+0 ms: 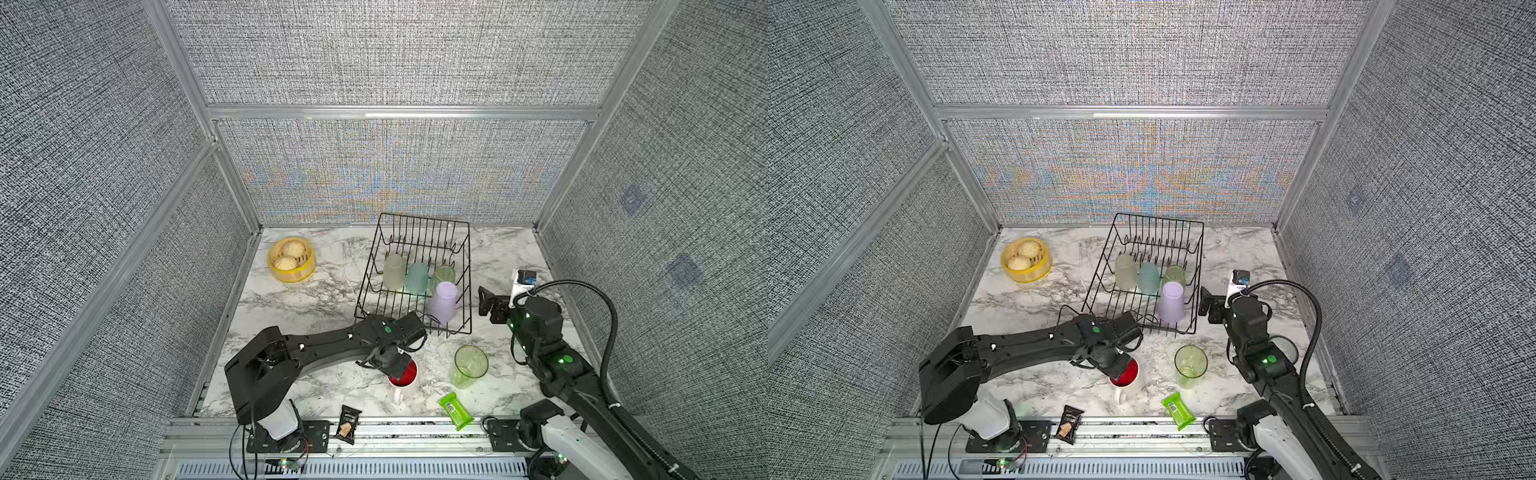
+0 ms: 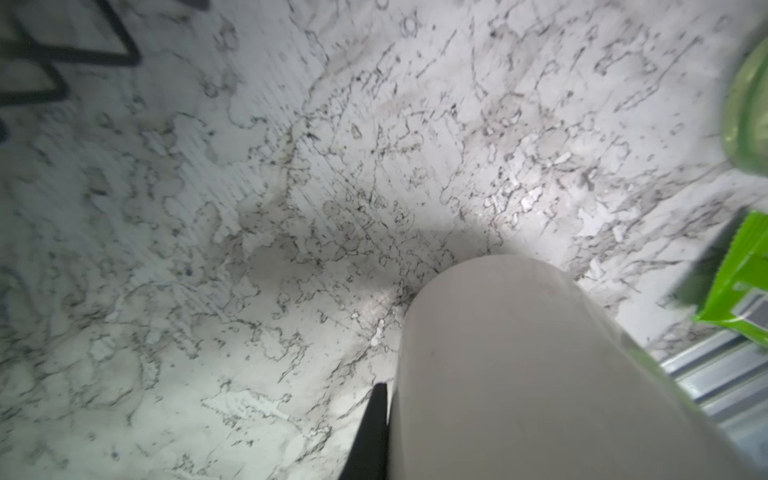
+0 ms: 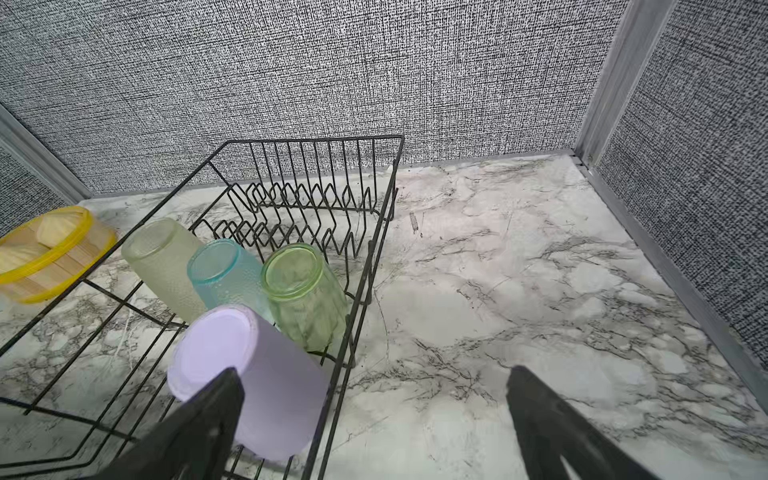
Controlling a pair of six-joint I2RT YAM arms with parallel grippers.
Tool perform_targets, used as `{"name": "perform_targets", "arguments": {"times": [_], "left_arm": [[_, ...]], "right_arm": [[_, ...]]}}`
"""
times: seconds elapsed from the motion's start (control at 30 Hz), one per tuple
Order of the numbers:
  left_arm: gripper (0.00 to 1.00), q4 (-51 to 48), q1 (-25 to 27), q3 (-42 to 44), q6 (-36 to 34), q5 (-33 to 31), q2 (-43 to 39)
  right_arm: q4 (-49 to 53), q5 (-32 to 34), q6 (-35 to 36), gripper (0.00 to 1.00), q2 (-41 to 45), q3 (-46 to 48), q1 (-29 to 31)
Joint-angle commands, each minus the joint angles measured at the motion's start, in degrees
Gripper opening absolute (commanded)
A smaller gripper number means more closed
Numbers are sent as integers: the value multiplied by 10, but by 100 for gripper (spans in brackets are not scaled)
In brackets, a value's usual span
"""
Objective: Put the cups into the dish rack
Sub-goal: 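Lift the white mug toward the rack while the right gripper approaches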
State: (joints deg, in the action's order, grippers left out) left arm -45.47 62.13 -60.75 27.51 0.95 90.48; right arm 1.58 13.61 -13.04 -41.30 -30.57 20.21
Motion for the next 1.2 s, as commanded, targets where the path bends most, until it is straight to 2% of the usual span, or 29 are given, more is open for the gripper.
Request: {"name": "perform_targets", "arguments": {"times": [0.0,0.2,0.33,0.43,0.63,0.9,0.93,1.03,1.1,1.17], "left_arm": [[0,-27,-3,-10,-2,-9,-36],[0,-57,-17,-17,-12,-17,-139],[0,-43,-56,-13,-14,-1,-216],[0,-9,-95,-9,-25,12,-273],[0,133,-177,8,-35,40,-351],[0,258,-244,-16,-40,138,-331],[0,282,-252,-10,-29,156,-326],[0,372,-272,17,18,213,-308],[0,424,-278,33,45,237,-300],[0,469,-280,44,66,257,-294]], "right_arm": [[5,-2,-3,99,3,-8,0],[4,-21,-10,99,5,-15,0],[10,-78,-17,99,5,-32,0],[13,-149,-26,99,6,-49,0],[-28,-342,-79,99,1,-77,0],[-162,-618,-219,99,-68,-108,1],[-179,-635,-240,99,-74,-110,1],[-242,-631,-335,99,-91,-99,4],[-313,-631,-411,99,-111,-84,8],[-340,-632,-477,99,-132,-82,14]]}}
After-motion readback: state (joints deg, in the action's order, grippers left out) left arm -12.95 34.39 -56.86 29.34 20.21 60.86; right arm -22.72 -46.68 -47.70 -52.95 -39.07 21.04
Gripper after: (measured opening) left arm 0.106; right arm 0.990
